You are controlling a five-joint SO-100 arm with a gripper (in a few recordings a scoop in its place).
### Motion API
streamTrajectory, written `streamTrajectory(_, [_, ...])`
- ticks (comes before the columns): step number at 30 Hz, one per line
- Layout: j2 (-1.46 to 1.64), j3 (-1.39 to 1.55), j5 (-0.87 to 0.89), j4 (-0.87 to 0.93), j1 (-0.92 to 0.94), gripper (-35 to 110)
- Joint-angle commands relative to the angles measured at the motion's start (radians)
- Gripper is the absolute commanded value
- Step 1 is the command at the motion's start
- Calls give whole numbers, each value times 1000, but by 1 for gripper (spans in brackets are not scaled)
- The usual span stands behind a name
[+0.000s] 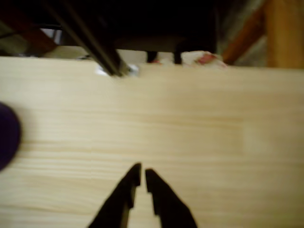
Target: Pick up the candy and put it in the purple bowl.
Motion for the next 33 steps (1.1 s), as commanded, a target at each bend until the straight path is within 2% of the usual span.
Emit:
streamTrajectory(1, [264,135,8,-17,120,-1])
streamTrajectory(6, [474,345,6,8,213,-1])
streamTrajectory(17, [925,752,-6,143,258,-1])
streamTrajectory(33, [925,894,6,167,285,-1])
